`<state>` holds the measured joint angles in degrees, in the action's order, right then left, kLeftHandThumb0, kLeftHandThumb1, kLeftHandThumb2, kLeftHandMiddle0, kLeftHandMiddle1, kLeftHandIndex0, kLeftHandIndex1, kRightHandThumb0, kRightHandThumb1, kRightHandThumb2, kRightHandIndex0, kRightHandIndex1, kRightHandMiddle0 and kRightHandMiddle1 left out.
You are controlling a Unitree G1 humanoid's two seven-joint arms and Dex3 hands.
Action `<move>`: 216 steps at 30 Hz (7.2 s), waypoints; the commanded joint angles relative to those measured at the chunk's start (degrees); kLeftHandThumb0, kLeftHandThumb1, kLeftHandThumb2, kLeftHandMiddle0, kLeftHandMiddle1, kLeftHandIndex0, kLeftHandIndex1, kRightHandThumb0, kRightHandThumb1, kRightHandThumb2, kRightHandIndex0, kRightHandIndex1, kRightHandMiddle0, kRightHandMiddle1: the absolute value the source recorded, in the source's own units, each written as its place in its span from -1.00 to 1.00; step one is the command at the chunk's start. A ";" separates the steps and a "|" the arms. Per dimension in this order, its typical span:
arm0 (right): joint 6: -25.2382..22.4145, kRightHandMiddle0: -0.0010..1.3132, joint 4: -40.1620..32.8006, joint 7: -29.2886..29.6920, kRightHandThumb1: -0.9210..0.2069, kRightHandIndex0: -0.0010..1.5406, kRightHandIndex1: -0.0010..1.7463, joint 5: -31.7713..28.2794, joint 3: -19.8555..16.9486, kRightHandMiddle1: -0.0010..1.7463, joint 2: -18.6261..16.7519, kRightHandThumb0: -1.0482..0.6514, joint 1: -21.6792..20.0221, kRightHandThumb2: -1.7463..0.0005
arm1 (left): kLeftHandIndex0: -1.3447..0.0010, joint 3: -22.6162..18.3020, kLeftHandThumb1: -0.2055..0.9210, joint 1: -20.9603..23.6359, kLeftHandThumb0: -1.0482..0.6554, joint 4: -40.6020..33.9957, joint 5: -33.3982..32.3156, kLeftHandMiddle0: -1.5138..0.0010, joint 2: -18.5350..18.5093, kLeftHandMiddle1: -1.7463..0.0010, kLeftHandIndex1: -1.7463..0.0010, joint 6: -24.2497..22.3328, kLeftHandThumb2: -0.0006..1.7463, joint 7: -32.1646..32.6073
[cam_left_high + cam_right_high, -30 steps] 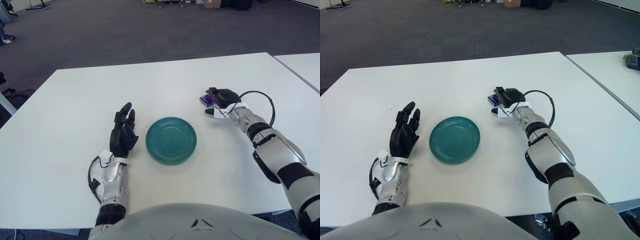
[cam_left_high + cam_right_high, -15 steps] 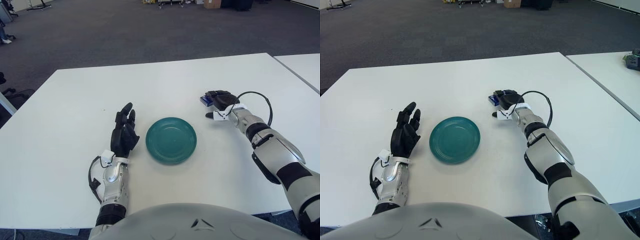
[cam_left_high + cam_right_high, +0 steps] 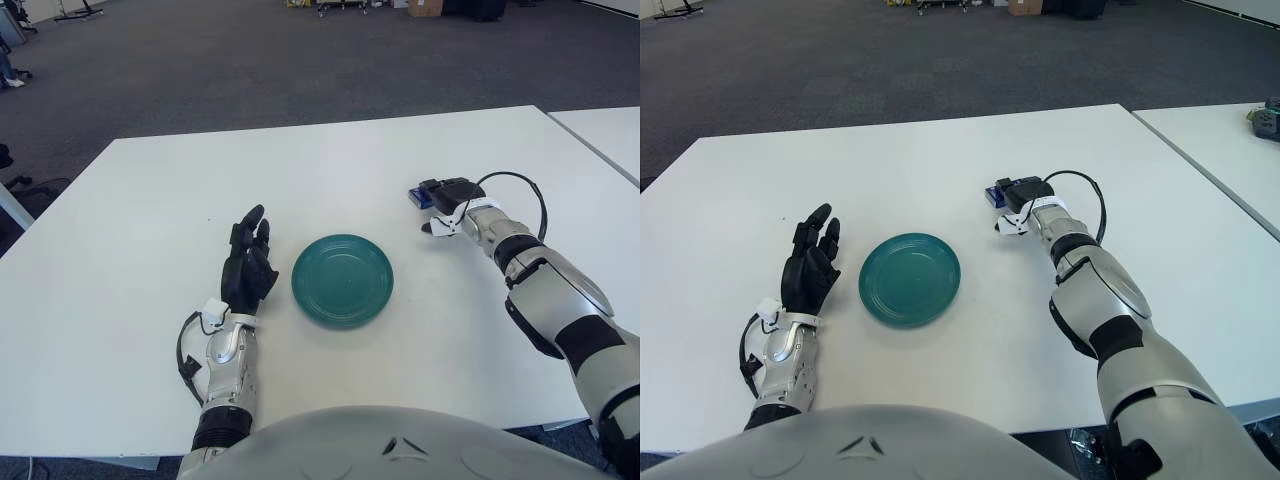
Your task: Put the gum into the plate.
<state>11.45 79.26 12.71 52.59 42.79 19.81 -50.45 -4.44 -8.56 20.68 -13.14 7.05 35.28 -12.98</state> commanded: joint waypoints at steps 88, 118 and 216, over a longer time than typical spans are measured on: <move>5.27 0.56 0.21 31.04 -1.00 0.66 1.00 -8.85 -14.18 1.00 -4.66 -0.33 7.51 0.22 | 0.97 2.19 1.00 -8.32 -0.83 0.51 -6.39 0.59 4.66 0.98 0.04 1.46 -0.03 3.21; 22.96 0.42 -10.00 39.43 -0.99 0.55 1.00 2.48 -3.34 1.00 4.84 -0.32 -7.60 0.32 | 0.98 0.23 1.00 -5.73 -0.82 4.22 -10.69 0.63 4.90 1.00 0.03 0.11 -0.06 -2.05; 26.77 -1.00 -4.25 26.29 -1.00 -1.00 -1.00 23.54 21.85 -1.00 11.14 -1.00 -15.52 0.37 | 1.00 -1.19 1.00 -6.55 -0.95 4.36 -10.29 0.75 5.43 0.99 0.19 -0.71 0.02 -3.57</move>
<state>38.75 75.34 37.39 74.79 63.56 31.07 -64.66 -5.44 -9.72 18.67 -22.72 7.06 33.95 -16.70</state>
